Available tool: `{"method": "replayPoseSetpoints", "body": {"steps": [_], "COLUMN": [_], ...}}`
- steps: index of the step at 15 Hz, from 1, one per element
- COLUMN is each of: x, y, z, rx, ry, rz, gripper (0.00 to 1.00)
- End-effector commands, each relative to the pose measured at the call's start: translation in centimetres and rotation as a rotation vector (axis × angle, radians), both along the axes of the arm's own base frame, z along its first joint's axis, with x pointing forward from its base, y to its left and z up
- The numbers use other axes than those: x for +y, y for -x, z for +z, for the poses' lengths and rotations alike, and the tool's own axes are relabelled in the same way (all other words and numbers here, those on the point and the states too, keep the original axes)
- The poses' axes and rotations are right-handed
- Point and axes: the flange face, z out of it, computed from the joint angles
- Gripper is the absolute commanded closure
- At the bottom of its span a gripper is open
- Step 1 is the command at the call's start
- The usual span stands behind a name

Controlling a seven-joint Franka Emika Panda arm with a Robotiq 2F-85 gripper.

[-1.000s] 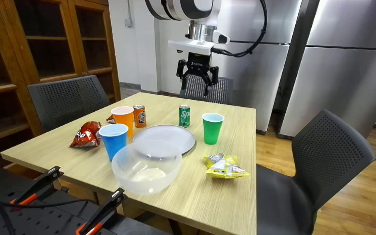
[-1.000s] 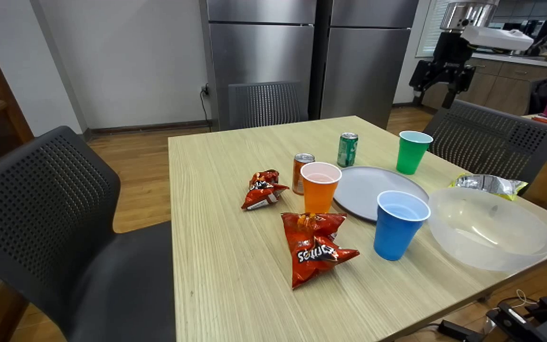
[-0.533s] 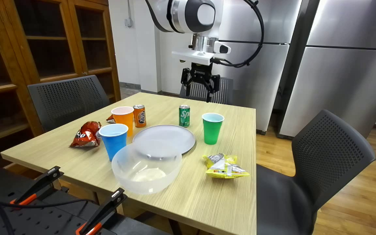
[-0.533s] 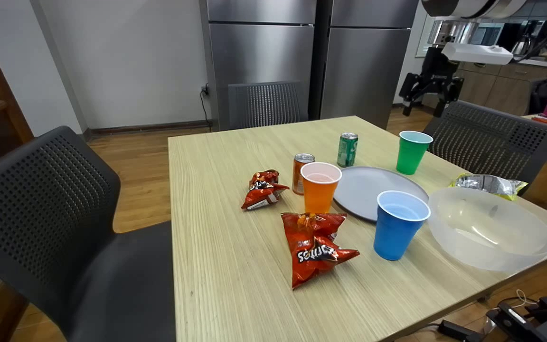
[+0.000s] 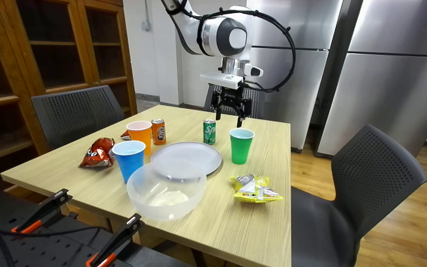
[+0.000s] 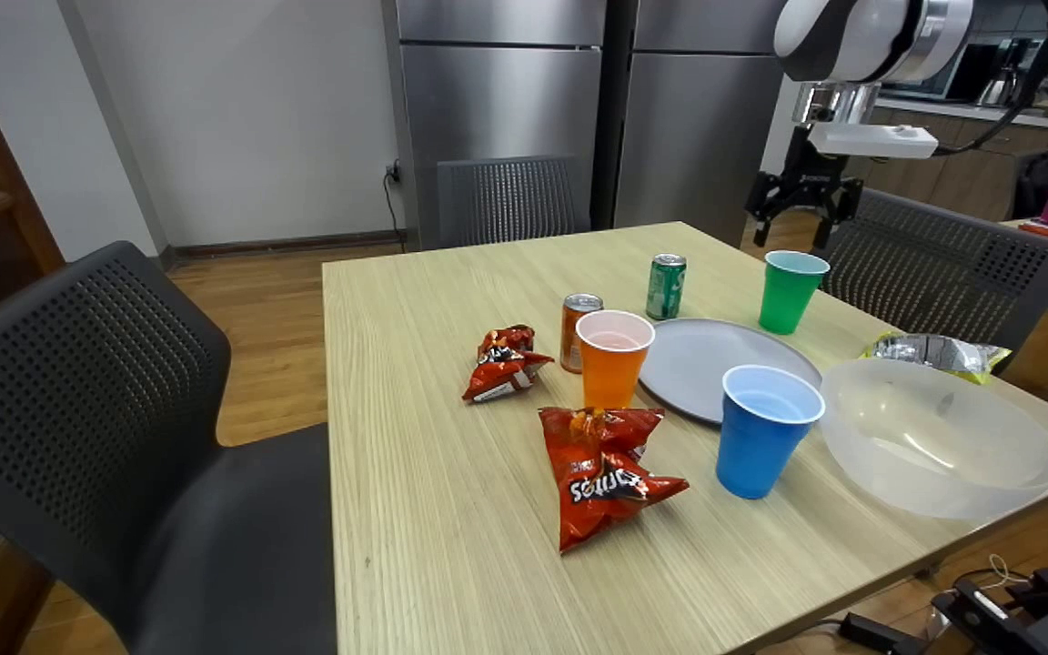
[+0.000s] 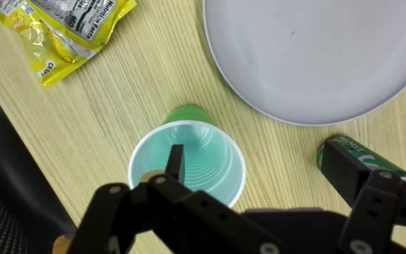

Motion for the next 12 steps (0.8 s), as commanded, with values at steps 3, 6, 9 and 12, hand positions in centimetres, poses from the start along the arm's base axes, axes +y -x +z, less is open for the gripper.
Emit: {"method": "replayPoseSetpoints", "body": {"steps": [3,6,9,12], "x": [-0.5,-0.7,-0.7,-0.8], "y": [-2.7,-3.5,-4.0,-4.3], "z": [-2.0,-3.0,-3.7,-4.2], "rx": [0.022,0.033,0.041,0.054], "ry": [0.025,0.034,0.038,0.05], "rz": [-0.056,-0.076,-0.088,-0.094], "gripper": [0.0,0.0,0.0,0.25]}}
